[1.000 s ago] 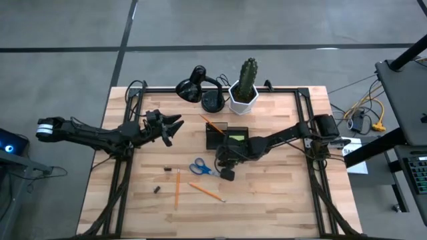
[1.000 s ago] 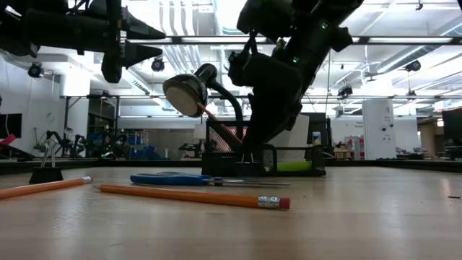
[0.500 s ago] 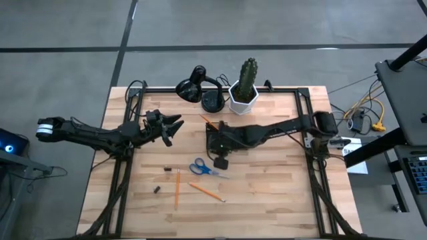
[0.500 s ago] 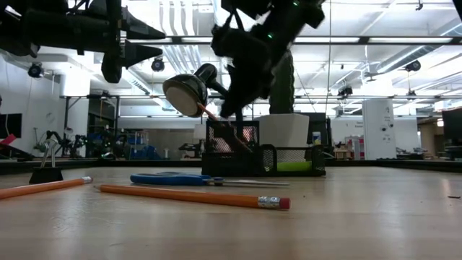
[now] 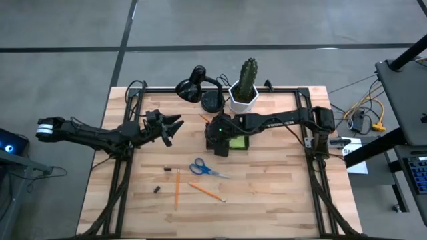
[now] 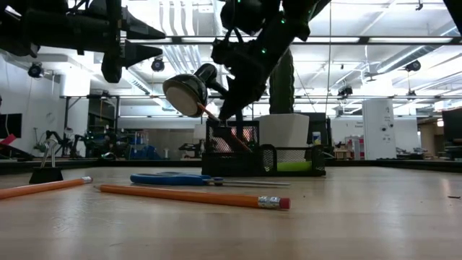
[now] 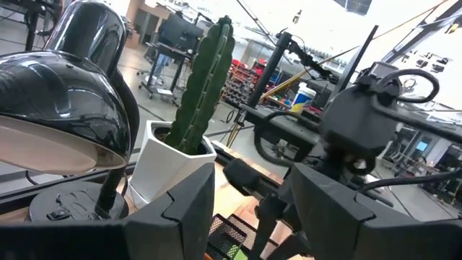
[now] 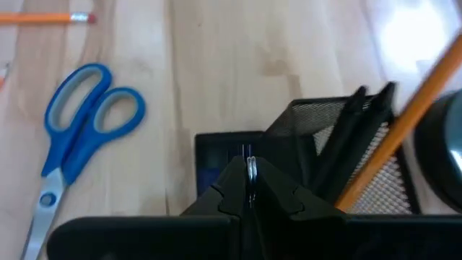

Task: Pick and place office supplies into organizer
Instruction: Put the top right clip into the mesh desk organizer

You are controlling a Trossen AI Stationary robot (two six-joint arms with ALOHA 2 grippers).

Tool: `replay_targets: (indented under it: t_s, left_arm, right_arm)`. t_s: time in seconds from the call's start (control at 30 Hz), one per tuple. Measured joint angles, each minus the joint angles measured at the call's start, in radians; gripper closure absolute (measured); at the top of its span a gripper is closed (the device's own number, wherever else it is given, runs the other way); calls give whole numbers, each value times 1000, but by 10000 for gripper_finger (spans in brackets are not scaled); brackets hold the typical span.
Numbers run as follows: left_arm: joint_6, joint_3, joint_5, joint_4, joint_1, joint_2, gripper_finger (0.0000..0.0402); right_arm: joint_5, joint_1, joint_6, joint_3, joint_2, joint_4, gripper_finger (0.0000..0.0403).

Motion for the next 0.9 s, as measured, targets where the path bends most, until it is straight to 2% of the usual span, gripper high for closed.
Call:
replay_targets:
  t_s: [0.3,0.9]
  left_arm:
    - [2,0,0,0,0,0,233]
    - [1,0,-4,0,0,0,233]
  right_arm:
    - [-17,-3,-61,-43,1,-1,394]
    - [-3,-17,15,-151,3,10,394]
